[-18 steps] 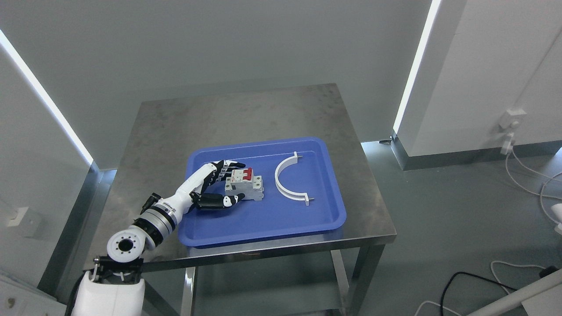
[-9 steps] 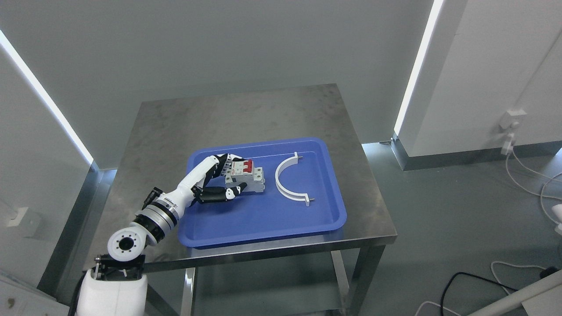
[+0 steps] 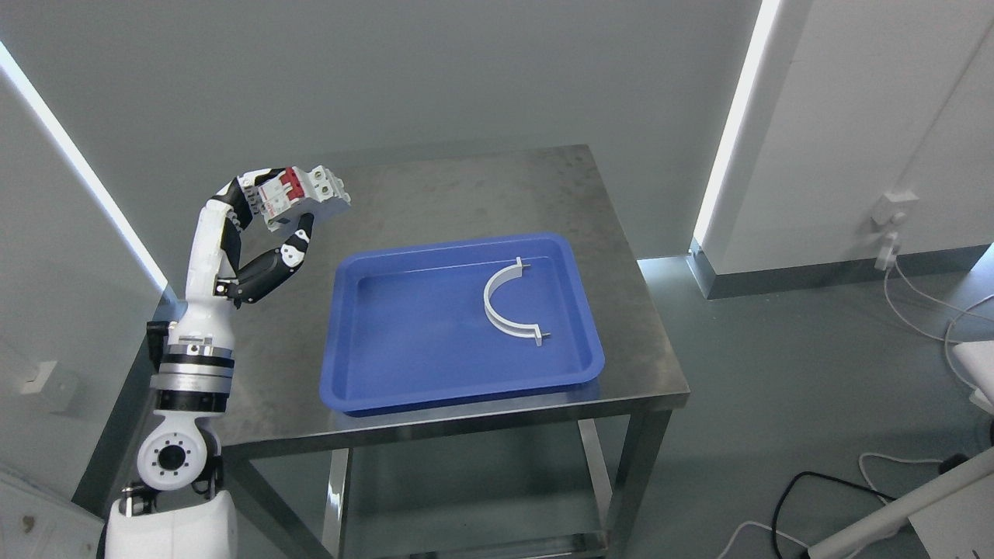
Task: Place circuit breaker on shelf
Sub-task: 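Carry the held breaker while turning toward the blue bin shelf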
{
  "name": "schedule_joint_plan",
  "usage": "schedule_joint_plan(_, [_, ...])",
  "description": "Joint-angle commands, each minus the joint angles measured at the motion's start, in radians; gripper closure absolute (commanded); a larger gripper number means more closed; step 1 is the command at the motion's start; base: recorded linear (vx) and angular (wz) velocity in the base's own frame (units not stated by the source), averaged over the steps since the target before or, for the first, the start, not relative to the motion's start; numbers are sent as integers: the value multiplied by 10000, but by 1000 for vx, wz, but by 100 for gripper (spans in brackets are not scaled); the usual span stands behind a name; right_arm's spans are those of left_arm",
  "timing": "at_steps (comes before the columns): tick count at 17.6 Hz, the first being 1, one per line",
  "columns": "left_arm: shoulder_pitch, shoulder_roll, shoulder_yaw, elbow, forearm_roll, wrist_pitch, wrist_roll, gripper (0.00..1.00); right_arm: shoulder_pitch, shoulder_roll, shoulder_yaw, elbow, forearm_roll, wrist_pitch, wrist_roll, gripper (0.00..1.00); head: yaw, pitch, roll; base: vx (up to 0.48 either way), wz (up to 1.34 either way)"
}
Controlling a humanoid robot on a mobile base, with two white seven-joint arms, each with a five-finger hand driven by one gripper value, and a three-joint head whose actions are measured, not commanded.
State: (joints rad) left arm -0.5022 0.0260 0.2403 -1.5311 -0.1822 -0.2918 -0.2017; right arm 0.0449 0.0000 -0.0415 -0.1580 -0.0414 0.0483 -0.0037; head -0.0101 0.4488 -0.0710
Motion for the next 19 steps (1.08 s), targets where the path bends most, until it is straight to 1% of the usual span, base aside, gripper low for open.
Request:
schedule_joint_plan(1, [1018, -86, 941, -918, 227, -411, 238, 86, -4, -175, 0, 0, 0, -7, 6, 0, 0, 0, 0, -183, 36])
schedule_joint_plan(9, [1034, -86, 864, -995, 257, -534, 222, 87, -4, -175, -15, 0, 0, -7, 6, 0, 0, 0, 0, -298, 21])
schedule_joint_plan(19, [1019, -86, 880, -995, 257, -534, 222, 87, 11, -175, 0, 0, 0, -7, 6, 0, 0, 0, 0, -426, 125])
